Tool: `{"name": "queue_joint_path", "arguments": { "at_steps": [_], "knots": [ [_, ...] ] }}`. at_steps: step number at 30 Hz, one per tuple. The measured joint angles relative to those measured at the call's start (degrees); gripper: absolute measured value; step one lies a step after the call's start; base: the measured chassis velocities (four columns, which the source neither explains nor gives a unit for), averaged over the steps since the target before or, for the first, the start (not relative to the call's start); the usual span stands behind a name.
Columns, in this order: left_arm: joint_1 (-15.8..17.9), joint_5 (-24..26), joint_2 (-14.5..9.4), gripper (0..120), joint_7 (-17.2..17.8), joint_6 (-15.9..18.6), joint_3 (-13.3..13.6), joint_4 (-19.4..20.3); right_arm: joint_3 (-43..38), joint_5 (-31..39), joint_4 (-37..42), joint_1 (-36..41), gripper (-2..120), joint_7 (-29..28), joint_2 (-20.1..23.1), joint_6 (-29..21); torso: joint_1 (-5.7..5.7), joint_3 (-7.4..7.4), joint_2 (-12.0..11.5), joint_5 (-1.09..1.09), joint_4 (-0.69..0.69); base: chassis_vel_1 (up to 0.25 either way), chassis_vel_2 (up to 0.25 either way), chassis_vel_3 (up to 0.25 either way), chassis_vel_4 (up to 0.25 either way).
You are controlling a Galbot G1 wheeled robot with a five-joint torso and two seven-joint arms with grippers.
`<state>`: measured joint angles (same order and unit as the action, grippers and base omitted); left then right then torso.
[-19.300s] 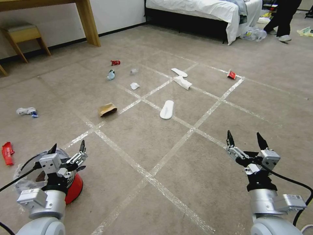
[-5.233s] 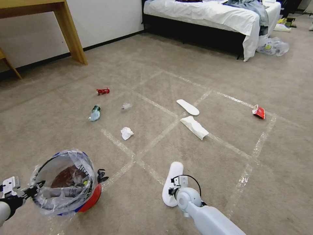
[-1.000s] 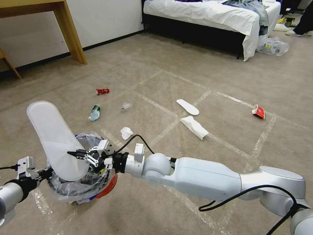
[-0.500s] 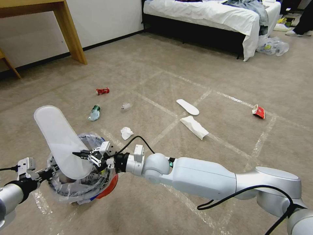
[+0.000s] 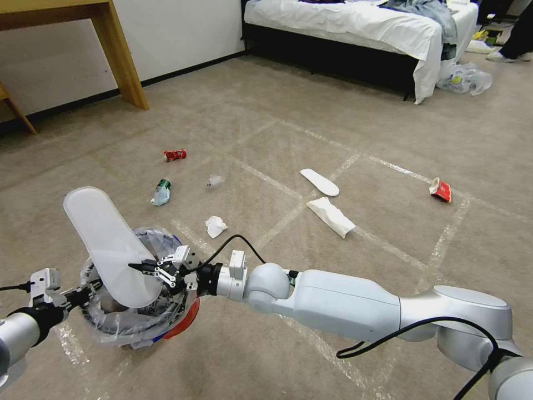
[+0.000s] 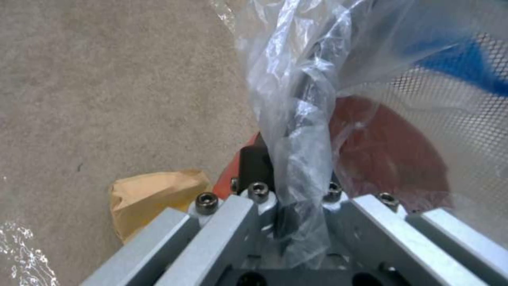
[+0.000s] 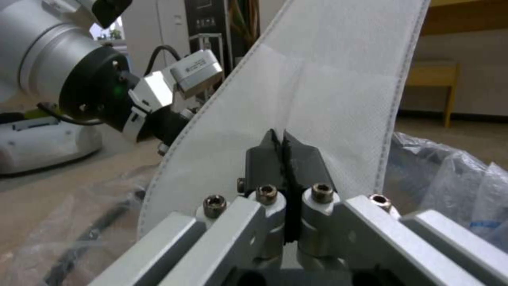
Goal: Pick up the trash bin and place the garbage on the floor into it.
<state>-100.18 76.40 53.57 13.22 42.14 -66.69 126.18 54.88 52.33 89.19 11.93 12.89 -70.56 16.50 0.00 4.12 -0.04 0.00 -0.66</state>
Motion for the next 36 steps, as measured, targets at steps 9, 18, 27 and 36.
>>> {"name": "queue_joint_path", "arguments": {
  "at_steps": [9,18,27,36],
  "knots": [
    [0.25,-0.06,-0.03,1,0.0,0.0,0.17,-0.36,0.36,-0.2,-0.17,-0.17,0,0.0,-0.06,0.01,0.0,0.0,0.0,0.0,0.0,0.0,0.0,0.0,0.0],
    [0.44,-0.06,-0.05,1,0.0,0.0,0.26,-0.44,0.6,-0.78,-0.54,-0.47,2,-0.11,-0.1,-0.05,0.0,0.0,0.0,0.0,0.0,0.0,0.0,0.0,0.0],
    [0.64,-0.06,0.0,1,0.01,-0.01,0.3,-0.89,0.5,-0.84,0.27,-0.67,32,-0.41,0.42,-0.33,0.0,0.0,0.0,0.0,0.0,0.0,0.0,0.0,0.0],
    [0.8,-0.07,-0.06,1,0.15,-0.01,0.33,-0.89,0.08,-0.81,1.39,-1.0,64,-0.57,1.16,-0.48,0.0,0.0,0.0,0.0,0.0,0.0,0.0,0.0,0.0]
  ]
}}
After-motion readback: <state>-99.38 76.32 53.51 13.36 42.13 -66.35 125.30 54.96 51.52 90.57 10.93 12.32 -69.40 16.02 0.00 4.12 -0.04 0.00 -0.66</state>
